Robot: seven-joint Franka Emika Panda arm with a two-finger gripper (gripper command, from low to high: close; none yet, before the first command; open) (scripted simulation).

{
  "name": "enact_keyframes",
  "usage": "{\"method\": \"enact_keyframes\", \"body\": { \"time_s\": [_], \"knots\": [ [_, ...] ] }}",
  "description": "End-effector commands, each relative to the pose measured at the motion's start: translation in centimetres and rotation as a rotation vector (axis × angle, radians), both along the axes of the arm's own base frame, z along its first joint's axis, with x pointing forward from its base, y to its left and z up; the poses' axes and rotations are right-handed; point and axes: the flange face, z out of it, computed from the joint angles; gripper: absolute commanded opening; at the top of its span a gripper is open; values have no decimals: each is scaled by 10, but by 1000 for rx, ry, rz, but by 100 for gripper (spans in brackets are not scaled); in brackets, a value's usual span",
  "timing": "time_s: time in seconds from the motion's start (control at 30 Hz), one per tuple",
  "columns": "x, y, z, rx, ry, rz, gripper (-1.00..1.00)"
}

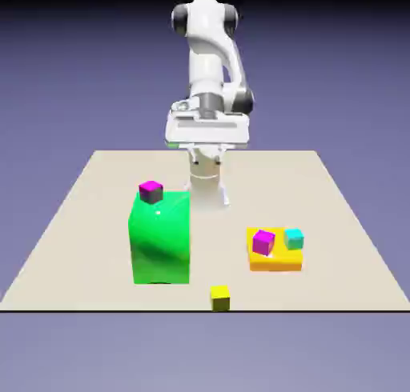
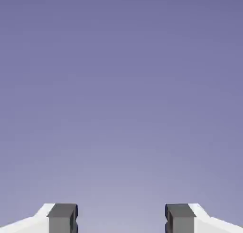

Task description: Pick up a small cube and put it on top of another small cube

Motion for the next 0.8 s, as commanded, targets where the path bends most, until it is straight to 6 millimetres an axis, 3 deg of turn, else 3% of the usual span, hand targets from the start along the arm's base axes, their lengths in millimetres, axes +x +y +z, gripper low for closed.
{"method": "enact_keyframes", "body": {
  "time_s": [0.0, 0.37, 0.57, 0.77],
  "knots": [
    [8, 1, -7, -2, 31, 3, 0],
    [84, 15, -105, -20, 367, 39, 0],
    [112, 24, -174, -30, 551, 60, 0],
    [129, 32, -252, -42, 734, 80, 0]
  ]
}}
